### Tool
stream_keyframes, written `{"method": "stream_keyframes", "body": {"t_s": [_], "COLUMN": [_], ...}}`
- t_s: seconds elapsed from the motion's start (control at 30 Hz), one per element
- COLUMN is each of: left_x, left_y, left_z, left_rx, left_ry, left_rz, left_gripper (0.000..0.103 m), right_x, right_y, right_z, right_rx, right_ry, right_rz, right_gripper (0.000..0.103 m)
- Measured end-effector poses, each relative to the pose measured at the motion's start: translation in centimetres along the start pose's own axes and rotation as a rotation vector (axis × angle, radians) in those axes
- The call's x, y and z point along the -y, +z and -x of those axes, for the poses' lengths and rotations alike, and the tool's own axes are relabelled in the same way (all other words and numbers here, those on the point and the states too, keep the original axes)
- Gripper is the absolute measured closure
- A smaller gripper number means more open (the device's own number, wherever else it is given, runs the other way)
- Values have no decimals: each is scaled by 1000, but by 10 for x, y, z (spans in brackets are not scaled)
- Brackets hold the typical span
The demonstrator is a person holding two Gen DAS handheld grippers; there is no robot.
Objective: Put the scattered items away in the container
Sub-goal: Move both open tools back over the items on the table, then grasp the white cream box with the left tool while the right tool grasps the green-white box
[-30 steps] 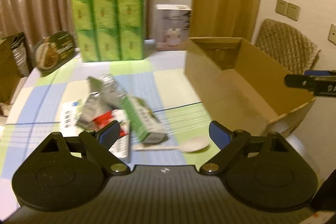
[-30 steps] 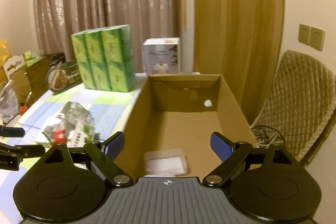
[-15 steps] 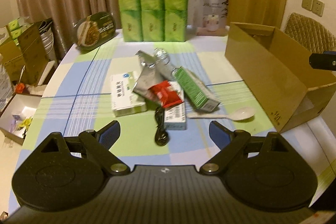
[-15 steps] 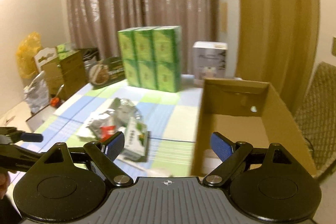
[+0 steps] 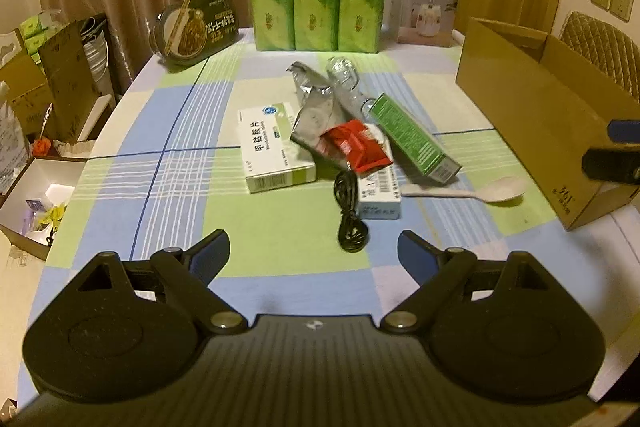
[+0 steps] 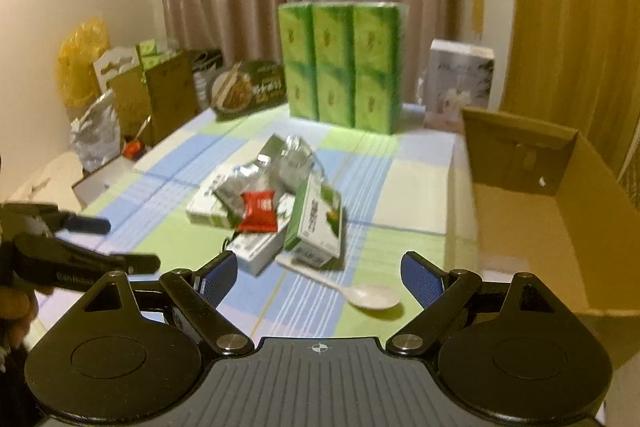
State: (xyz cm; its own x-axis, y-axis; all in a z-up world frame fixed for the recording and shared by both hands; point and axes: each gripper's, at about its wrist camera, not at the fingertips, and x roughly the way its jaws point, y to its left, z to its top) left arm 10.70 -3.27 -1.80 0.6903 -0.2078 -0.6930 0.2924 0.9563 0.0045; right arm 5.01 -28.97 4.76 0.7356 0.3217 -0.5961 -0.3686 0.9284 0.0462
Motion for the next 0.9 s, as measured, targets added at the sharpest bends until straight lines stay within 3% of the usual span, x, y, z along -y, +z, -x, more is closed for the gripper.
{"method": "stream_keyframes", "body": {"t_s": [0.23, 0.43, 0.8, 0.9], "left_x": [-8, -7, 9, 21], "left_y": [-4, -2, 13, 15], "left_z": [-18, -37, -72, -79], "left_rx": [-6, -10, 15, 37], "left_ry": [-20, -47, -93, -103], "left_rz": [-14, -17, -47, -79], "left_gripper": [14, 15, 16, 23], "right_x": [-1, 8, 27, 32], "right_y": [-18, -18, 6, 11], "right_z": [-40, -64, -104, -114], "right_rx": [-84, -110, -105, -105], "right_ry": [-20, -16, 33, 36], "right_rz": [103, 112, -49, -74], "right_gripper": [17, 17, 17, 18]}}
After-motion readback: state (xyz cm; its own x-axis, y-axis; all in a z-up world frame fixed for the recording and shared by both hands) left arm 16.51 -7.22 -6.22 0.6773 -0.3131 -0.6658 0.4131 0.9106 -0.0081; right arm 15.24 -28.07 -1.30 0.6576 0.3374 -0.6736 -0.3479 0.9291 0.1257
